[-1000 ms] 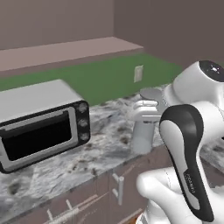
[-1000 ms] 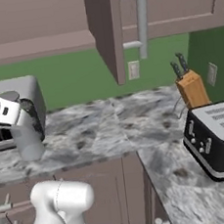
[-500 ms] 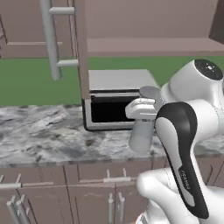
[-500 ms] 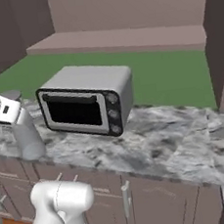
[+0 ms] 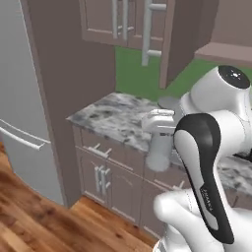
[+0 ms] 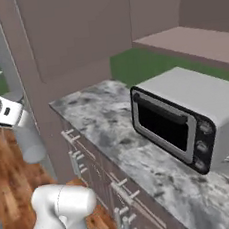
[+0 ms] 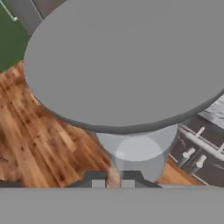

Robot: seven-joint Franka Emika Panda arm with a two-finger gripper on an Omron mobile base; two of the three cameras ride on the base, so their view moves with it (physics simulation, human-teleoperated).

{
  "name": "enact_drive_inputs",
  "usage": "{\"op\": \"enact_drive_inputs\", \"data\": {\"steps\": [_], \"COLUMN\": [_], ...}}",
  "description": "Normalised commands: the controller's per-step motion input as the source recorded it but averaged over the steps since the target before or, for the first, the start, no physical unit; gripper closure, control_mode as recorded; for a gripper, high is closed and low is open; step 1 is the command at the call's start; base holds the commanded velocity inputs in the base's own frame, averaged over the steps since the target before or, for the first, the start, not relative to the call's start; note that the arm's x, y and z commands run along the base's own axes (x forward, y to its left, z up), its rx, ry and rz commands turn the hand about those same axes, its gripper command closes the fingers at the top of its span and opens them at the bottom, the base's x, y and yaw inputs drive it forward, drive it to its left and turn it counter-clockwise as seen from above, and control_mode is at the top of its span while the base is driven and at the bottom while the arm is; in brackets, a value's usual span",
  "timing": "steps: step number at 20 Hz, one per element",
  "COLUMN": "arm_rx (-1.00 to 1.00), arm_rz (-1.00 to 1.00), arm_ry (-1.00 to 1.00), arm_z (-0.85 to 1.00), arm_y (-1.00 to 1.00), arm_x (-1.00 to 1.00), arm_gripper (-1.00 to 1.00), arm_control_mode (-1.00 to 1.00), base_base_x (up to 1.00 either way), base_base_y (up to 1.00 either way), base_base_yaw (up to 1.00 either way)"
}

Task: There is a tray on the dining counter. Grab the cup, mug, and pitcher and place them on the tray. The pitcher may be placed next to the tray if it cannot fit the tray.

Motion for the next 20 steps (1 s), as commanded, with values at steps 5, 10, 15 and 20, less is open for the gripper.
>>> {"op": "enact_drive_inputs", "data": {"steps": [5,10,15,20], "arm_rx": [0.00,0.00,0.00,0.00], "arm_rz": [0.00,0.00,0.00,0.00], "arm_ry": [0.00,0.00,0.00,0.00], "arm_z": [0.00,0.00,0.00,0.00], "arm_y": [0.00,0.00,0.00,0.00], "arm_x": [0.00,0.00,0.00,0.00], "arm_gripper": [1.00,1.00,1.00,1.00], "arm_control_mode": [1.00,1.00,1.00,1.00], "base_base_x": [-0.06,0.03,0.47,0.81], "base_base_y": [0.15,0.26,0.16,0.38], "base_base_yaw": [0.99,0.81,0.50,0.01]}}
